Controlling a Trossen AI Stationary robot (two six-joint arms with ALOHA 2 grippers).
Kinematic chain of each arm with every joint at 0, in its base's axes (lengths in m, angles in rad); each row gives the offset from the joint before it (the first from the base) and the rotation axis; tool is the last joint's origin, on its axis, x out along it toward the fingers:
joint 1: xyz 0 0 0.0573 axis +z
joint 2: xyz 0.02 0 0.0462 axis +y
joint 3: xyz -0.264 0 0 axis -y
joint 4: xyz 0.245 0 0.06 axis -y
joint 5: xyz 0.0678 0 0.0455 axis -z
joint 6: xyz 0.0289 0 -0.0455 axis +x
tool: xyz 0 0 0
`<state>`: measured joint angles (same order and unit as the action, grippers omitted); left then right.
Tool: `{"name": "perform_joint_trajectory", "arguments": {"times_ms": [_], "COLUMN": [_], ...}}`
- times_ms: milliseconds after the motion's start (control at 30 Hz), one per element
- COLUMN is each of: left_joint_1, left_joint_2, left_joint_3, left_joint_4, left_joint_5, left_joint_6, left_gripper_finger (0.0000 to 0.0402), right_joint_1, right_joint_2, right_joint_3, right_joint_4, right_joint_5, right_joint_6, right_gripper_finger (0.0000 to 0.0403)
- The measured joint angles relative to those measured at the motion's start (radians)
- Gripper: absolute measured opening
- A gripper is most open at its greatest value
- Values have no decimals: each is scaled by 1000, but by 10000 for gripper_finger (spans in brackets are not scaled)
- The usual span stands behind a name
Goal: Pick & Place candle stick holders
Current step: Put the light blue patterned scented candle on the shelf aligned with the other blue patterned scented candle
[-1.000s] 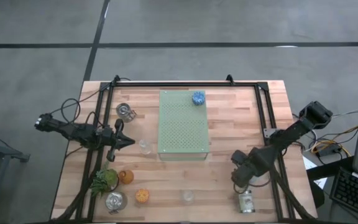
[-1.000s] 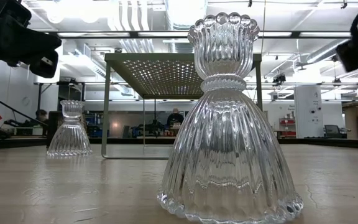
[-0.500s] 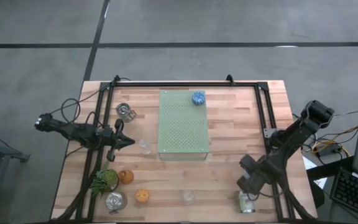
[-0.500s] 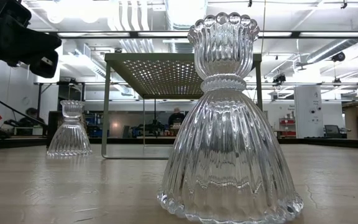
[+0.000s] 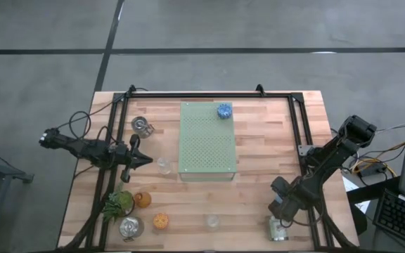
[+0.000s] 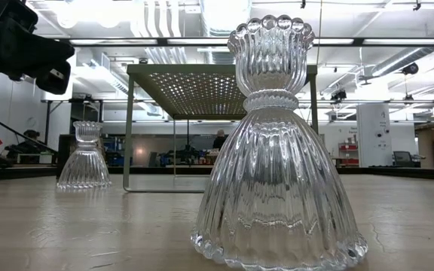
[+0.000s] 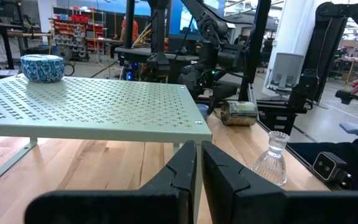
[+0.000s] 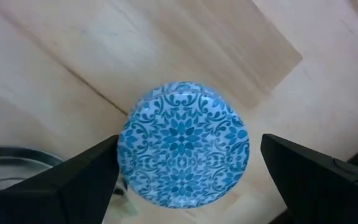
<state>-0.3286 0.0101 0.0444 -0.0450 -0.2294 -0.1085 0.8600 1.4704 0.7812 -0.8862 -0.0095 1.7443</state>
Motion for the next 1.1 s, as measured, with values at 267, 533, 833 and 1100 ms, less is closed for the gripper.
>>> {"name": "perform_joint_trajectory", "arguments": {"times_ms": [267,533,833,1100], "left_joint_1": [0,0,0,0], "left_joint_2": [0,0,0,0], "left_joint_3": [0,0,0,0], "left_joint_4": [0,0,0,0], "left_joint_5": [0,0,0,0], "left_joint_6": [0,0,0,0], "left_gripper_finger": [28,28,28,28], "right_joint_1": [-1,-2,-20,-93], "right_joint_2": [0,-7,-26,-70], "right_joint_3": [-6,-26,-34,-36], "right_joint_4": [-1,3,-5,-31], "right_joint_5": [7,-9,-13,-2], "right_joint_6": [-33,-49,-95,-185], "right_gripper_finger": [344,290,293,292]}}
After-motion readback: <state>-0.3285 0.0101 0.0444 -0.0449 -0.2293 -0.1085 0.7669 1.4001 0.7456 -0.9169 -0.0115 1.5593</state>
